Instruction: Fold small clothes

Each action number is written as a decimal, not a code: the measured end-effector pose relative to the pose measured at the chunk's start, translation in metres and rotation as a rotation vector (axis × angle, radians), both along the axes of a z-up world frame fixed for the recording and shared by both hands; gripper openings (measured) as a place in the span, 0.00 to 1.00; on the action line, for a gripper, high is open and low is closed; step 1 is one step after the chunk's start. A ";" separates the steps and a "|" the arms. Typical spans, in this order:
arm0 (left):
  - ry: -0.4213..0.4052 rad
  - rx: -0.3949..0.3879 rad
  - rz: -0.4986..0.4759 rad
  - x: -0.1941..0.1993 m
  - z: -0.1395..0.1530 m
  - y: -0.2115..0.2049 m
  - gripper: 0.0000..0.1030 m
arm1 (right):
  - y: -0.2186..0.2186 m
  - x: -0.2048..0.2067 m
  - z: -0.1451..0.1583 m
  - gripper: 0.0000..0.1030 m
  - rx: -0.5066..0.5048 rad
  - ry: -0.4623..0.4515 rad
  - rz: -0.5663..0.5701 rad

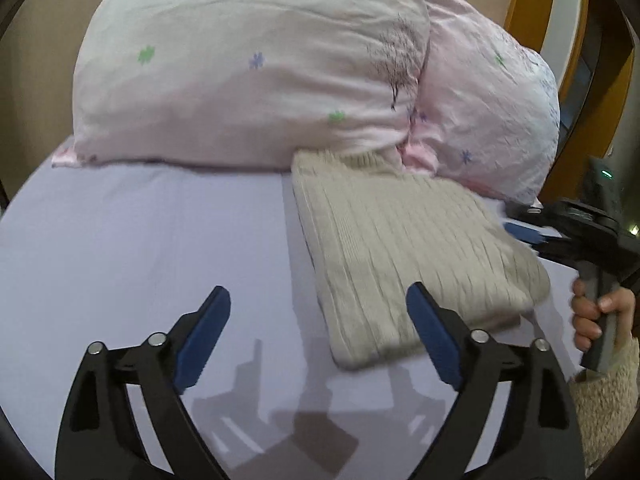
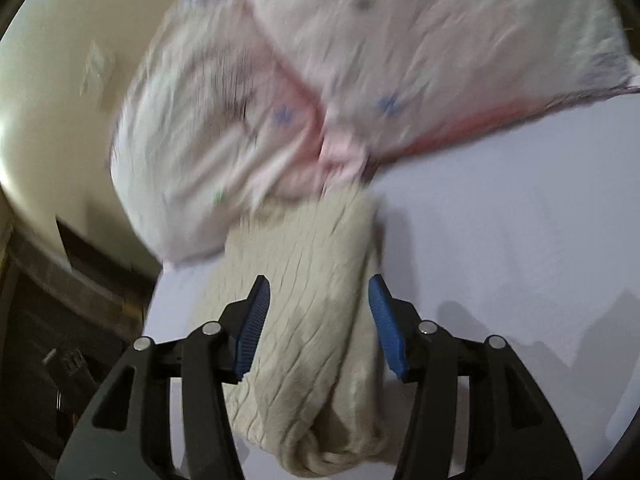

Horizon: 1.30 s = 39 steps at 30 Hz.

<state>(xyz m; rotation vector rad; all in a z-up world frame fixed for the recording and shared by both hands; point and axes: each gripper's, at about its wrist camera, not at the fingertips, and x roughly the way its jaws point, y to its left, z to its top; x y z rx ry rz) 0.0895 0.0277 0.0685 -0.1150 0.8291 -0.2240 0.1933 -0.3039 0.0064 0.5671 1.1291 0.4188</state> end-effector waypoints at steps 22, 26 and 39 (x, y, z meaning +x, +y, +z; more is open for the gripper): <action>0.246 0.250 0.071 -0.004 -0.057 -0.053 0.99 | 0.056 -0.125 0.010 0.98 -0.478 -0.100 0.120; 0.232 0.251 0.056 -0.004 -0.057 -0.052 0.99 | 0.070 -0.124 -0.012 0.98 -0.607 -0.066 0.111; 0.167 0.247 0.038 -0.011 -0.056 -0.052 0.99 | 0.068 -0.134 -0.012 0.98 -0.593 -0.090 0.066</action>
